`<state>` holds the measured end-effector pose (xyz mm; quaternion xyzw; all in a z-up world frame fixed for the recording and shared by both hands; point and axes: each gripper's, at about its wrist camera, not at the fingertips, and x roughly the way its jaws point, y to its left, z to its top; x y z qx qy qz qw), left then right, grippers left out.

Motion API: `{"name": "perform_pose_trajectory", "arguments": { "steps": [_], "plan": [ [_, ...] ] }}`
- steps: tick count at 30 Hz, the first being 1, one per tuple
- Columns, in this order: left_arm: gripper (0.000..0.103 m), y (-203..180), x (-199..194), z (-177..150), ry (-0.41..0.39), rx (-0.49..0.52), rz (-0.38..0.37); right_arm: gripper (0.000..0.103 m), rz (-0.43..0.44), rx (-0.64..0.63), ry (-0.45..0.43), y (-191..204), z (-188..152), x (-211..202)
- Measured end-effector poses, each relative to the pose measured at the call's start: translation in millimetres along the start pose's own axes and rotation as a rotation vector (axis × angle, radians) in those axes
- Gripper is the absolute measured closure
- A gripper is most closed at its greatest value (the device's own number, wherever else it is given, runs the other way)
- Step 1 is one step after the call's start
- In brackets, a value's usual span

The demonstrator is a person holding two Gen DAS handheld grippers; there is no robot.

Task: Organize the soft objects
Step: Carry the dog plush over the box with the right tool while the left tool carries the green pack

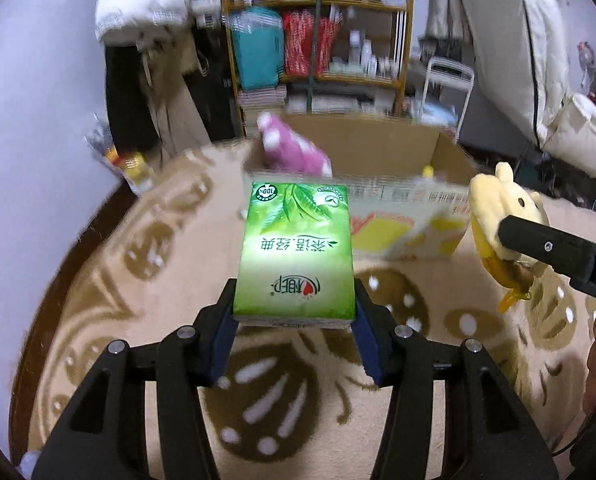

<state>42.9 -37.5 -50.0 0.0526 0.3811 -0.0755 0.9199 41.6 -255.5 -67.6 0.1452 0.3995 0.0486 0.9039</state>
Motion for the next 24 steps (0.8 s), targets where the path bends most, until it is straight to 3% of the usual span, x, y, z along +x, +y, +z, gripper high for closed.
{"name": "perform_pose_trajectory", "arguments": {
  "steps": [4, 13, 24],
  "plan": [
    [0.052, 6.3, -19.0, 11.4, -0.094, -0.009, 0.036, 0.014, 0.036, -0.035, -0.034, 11.2, 9.4, -19.6],
    [0.052, 16.0, -37.8, 46.5, -0.176, -0.034, 0.029, 0.014, 0.041, -0.089, -0.139, 23.8, 51.5, -43.9],
    [0.052, 9.9, -17.9, 100.4, -0.295, 0.025, 0.059, 0.014, 0.042, -0.113, -0.217, 24.4, 109.7, -28.2]
  ]
}}
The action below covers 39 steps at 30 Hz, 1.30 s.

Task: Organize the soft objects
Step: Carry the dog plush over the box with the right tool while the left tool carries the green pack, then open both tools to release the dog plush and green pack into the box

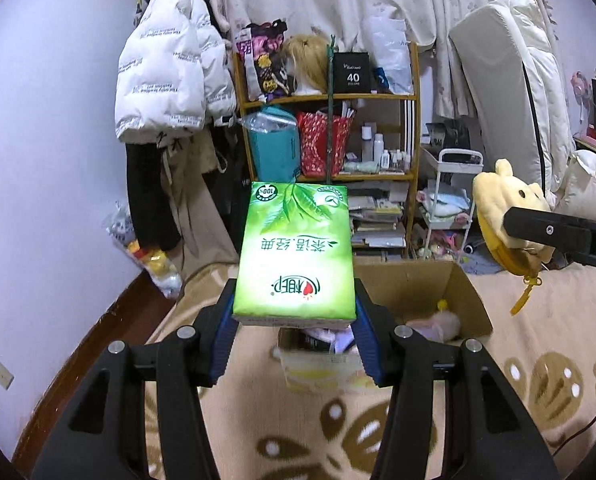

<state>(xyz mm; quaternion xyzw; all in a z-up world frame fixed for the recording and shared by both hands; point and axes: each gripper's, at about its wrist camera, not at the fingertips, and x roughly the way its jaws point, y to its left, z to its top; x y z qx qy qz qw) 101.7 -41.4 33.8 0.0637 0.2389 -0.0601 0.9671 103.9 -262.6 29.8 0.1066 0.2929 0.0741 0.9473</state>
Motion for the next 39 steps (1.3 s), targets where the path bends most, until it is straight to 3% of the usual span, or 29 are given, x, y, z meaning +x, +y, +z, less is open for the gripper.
{"name": "perform_pose_trajectory", "arguments": {
  "steps": [9, 21, 24, 27, 33, 39],
  "plan": [
    [0.052, -12.0, 54.9, -10.2, 0.037, 0.013, -0.032, 0.013, 0.021, 0.000, 0.021, -12.8, -5.7, 48.3],
    [0.051, -39.6, 99.4, -36.0, 0.155, 0.083, -0.086, 0.012, 0.013, 0.016, 0.153, -31.2, -38.0, 102.6],
    [0.048, -42.1, 100.7, -39.1, 0.172, 0.088, -0.087, 0.011, 0.017, 0.010, 0.175, -31.3, -43.4, 104.9],
    [0.037, -40.8, 95.3, -42.2, 0.160, 0.082, -0.077, 0.010, 0.008, -0.001, 0.193, -29.7, -46.2, 103.8],
    [0.036, -31.0, 80.8, -42.3, 0.162, 0.052, -0.061, 0.004, -0.014, 0.002, 0.171, -30.6, -44.4, 86.4],
    [0.026, -21.3, 55.2, -39.9, 0.122, 0.054, -0.025, 0.004, -0.028, -0.007, 0.144, -27.1, -38.7, 68.2]
  ]
}}
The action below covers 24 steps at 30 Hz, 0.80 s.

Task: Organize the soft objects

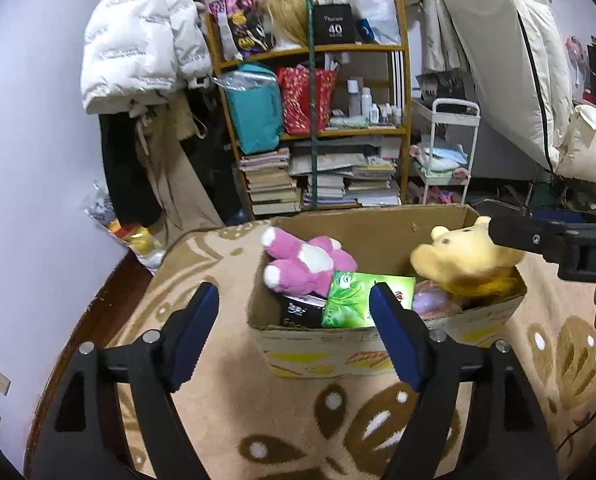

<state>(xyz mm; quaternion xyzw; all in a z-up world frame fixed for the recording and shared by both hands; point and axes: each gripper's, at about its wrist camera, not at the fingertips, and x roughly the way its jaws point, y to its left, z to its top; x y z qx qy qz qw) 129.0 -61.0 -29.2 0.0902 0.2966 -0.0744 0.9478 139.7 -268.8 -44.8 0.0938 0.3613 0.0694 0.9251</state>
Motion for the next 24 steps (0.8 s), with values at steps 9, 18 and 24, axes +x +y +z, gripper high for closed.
{"name": "perform_pose_trajectory", "arguments": {
  "steps": [9, 18, 24],
  "plan": [
    [0.023, 15.9, -37.7, 0.1, -0.036, -0.041, 0.033, 0.000, -0.007, -0.021, -0.063, 7.4, -5.2, -41.1],
    [0.009, 27.4, -86.2, -1.8, -0.087, -0.076, 0.046, 0.000, -0.057, -0.044, -0.162, 15.6, -12.0, -96.2],
    [0.005, 33.2, -115.7, -5.8, -0.118, -0.090, 0.045, 0.000, -0.092, -0.076, -0.223, 24.6, -19.0, -136.8]
  ]
}}
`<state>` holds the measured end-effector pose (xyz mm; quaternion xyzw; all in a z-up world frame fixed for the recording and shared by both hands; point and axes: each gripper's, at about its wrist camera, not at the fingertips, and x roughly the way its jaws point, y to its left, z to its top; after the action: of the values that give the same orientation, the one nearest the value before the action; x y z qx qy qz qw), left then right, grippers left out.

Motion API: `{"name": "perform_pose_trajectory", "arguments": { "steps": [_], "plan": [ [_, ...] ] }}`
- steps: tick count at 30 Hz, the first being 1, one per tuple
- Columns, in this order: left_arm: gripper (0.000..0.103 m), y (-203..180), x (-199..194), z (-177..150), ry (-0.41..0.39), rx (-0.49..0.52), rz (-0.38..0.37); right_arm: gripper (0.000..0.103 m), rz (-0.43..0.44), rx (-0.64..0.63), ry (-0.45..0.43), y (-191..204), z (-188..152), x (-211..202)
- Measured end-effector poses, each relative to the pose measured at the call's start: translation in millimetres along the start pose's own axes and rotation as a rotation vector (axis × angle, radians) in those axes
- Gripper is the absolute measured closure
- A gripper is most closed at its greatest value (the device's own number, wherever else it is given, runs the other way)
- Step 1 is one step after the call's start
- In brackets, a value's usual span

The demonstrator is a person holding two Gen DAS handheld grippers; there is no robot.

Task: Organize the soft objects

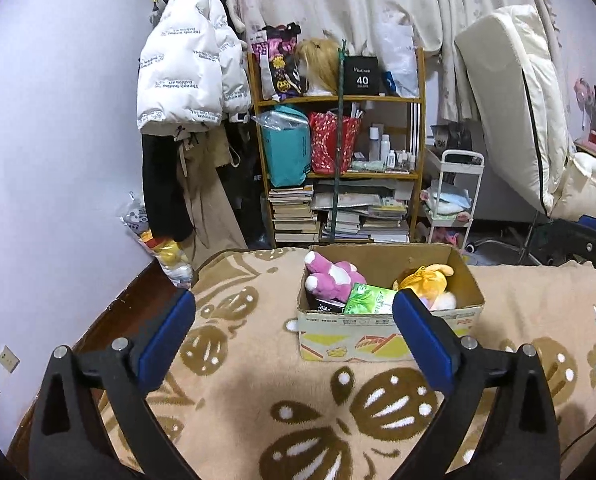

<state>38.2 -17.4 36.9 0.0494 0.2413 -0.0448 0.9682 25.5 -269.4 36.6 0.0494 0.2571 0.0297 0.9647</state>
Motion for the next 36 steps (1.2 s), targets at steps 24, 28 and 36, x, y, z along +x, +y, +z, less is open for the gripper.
{"name": "perform_pose_trajectory", "arguments": {
  "steps": [24, 28, 36],
  "plan": [
    [0.005, 2.0, -33.2, -33.2, -0.040, 0.022, -0.005, 0.000, -0.051, -0.101, -0.008, 25.1, -39.8, -31.6],
    [0.005, 4.3, -22.2, -39.4, -0.028, 0.008, -0.012, 0.000, -0.061, -0.091, -0.010, 23.9, -42.4, -27.5],
    [0.005, 2.2, -12.4, -47.7, -0.021, 0.010, -0.003, 0.000, -0.102, -0.086, 0.001, 15.3, -52.7, -13.2]
  ]
}}
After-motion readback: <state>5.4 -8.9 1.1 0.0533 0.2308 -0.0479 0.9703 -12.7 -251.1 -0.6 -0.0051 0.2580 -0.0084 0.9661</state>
